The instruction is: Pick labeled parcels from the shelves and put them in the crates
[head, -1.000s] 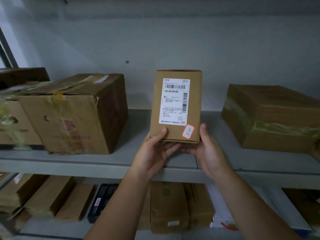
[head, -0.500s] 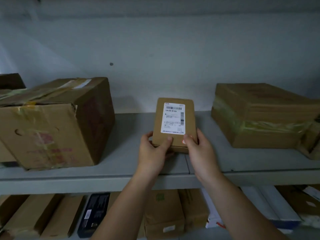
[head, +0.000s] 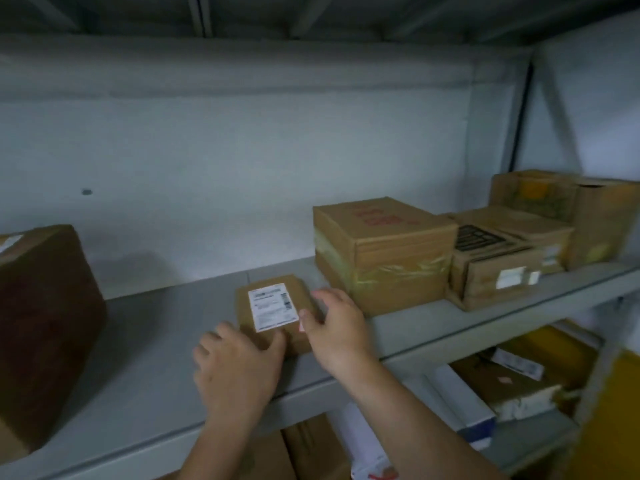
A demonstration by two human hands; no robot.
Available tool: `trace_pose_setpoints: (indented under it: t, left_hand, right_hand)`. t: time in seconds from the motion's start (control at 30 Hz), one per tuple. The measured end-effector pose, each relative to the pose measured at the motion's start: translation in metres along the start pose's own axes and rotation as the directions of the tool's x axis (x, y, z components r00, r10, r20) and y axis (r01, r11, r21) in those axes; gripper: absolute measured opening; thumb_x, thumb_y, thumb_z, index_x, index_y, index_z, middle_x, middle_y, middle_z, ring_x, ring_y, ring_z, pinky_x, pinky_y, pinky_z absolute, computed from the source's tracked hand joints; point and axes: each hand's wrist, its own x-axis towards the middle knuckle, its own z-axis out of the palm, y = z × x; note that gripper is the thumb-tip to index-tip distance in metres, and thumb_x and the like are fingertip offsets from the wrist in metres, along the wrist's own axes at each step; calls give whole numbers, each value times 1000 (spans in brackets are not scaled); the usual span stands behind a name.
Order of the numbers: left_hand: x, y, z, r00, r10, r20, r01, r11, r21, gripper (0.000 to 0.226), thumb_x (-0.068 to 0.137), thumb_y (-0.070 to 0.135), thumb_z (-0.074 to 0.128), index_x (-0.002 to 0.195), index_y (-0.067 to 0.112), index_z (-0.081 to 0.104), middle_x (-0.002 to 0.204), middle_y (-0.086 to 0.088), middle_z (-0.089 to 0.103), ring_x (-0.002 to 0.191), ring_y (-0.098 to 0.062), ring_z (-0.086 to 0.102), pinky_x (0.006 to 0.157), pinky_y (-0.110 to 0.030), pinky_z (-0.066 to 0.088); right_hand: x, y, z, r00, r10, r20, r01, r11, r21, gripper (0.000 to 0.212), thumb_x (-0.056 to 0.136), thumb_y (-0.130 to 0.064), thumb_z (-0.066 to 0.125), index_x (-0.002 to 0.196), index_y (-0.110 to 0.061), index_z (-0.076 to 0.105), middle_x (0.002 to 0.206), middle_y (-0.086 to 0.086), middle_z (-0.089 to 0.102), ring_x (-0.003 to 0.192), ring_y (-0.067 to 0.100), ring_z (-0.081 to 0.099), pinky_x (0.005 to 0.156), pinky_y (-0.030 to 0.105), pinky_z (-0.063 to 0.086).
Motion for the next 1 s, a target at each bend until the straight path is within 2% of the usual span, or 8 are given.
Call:
trace_pose_setpoints:
  t: [0.13,0.23,0.3,0.43,0.63,0.77,0.9,1.0]
  left_hand:
    - [-1,27,-6,962,177,-207,-215,960,-180,64,85,58,62,112,0,63,110,-28,60,106,-48,56,89,-56,50]
    - [1,83,-21,972,234,-28,-223,877,-426,59,98,63,51,123,11,62,120,-13,64,113,-36,57,94,-45,46]
    - [8,129,-30,968,153,199,-13,822,-569,65,98,74,47,124,16,57,119,-5,62,110,-30,57,93,-39,43]
    - [21,181,-20,778,114,617,465,555,-689,83,83,87,58,131,19,57,128,-7,67,116,-35,67,103,-53,56]
    - [2,176,-8,863,2,505,486,273,-830,39,100,55,53,115,21,67,106,-12,70,94,-28,66,79,-42,57]
    - [5,147,1,880,23,474,471,73,-879,37,101,39,49,124,20,71,131,-20,72,118,-36,68,98,-60,56]
    - [12,129,6,926,48,374,375,-30,-926,50,102,17,36,137,33,67,134,-9,73,122,-35,64,87,-50,53]
    - [19,116,8,946,61,320,317,51,-947,57,101,9,35,136,42,66,121,-15,74,106,-38,64,77,-43,50]
  right_hand:
    - [2,11,-92,882,-51,-468,88,995,57,35,99,-29,66,134,-27,66,144,-4,51,129,9,46,106,27,39]
    - [26,29,-167,758,31,-651,-16,999,29,41,102,-30,59,142,-19,59,145,8,50,135,23,45,109,40,41]
    - [52,44,-199,820,118,-560,-206,974,-97,58,105,-43,49,150,-7,51,153,17,45,144,34,36,118,46,32]
    - [85,63,-206,937,293,-190,-343,875,-342,97,101,-72,13,129,1,71,142,26,61,134,40,52,118,48,39]
    - [70,68,-198,983,70,-172,-51,992,114,62,111,-58,26,129,-20,72,131,-5,64,132,20,54,110,36,39]
    - [73,55,-201,993,39,-113,20,877,480,30,107,-56,46,125,-52,69,162,-13,45,149,14,42,123,48,36]
    - [78,61,-212,973,174,149,-229,745,627,114,66,-60,93,162,-40,34,159,-4,51,142,21,53,123,51,37]
    - [73,63,-214,949,37,313,-261,648,715,71,77,-46,85,141,-23,65,128,-3,77,120,17,72,119,49,42]
